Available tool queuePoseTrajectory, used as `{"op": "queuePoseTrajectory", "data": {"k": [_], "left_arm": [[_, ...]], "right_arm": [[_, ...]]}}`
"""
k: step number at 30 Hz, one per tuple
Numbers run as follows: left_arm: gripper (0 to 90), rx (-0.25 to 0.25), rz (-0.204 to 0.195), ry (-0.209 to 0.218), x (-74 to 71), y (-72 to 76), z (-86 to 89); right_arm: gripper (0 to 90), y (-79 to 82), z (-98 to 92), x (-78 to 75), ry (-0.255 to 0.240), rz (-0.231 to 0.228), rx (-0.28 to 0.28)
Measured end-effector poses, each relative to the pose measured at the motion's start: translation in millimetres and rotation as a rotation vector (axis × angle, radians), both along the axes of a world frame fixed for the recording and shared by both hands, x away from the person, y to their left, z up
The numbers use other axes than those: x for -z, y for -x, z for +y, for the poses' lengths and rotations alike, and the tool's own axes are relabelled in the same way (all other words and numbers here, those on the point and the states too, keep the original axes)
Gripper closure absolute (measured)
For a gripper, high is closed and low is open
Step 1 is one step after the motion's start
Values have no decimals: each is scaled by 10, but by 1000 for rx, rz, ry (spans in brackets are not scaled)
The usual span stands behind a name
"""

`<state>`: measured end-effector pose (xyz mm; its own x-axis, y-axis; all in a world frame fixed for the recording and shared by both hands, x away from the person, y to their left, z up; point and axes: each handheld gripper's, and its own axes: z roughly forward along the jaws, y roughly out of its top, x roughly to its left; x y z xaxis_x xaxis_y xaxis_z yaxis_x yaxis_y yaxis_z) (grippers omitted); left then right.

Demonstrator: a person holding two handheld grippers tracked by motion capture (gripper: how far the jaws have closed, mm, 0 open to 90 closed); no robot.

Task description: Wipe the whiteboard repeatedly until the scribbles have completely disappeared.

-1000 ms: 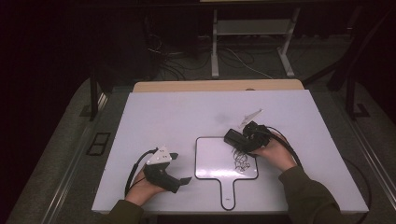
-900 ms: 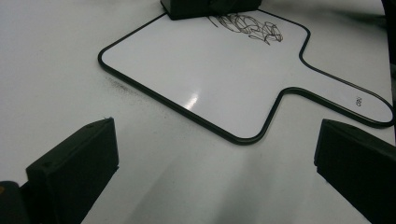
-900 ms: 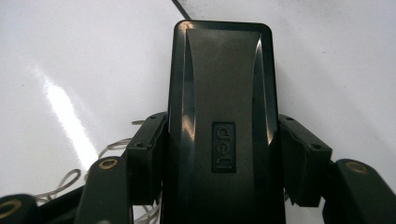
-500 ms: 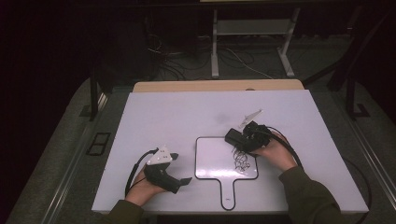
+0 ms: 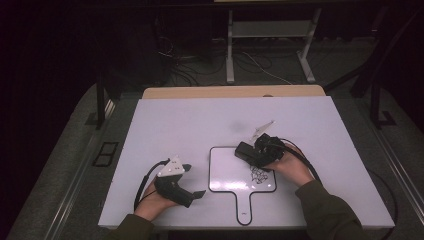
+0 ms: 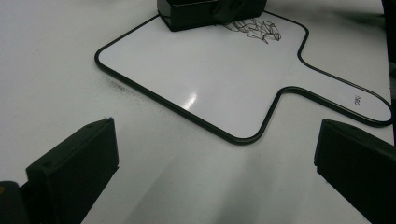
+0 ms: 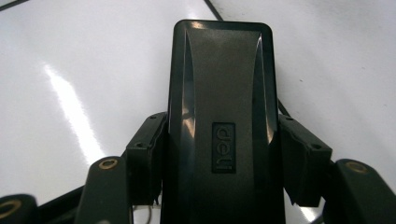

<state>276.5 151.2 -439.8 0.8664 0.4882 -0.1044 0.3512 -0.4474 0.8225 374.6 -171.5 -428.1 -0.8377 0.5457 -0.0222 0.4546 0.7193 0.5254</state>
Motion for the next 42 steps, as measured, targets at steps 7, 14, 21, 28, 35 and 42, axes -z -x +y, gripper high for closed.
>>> {"op": "queuePoseTrajectory", "data": {"k": [7,14,21,28,35,42], "left_arm": [[0,0,0,4,-3,6,0],[0,1,0,3,-4,7,2],[0,2,-2,2,-8,7,5],[0,0,0,3,-6,8,3],[0,5,-2,-1,-6,5,0],[0,2,-1,1,-8,8,-1]], "right_arm": [[383,20,54,-7,5,6,-9],[384,-32,-43,-14,16,7,25],[384,-80,-173,-21,25,9,89],[383,-114,-268,-20,22,14,117],[384,-56,-184,-23,31,13,96],[384,42,-63,-25,36,15,33]]}}
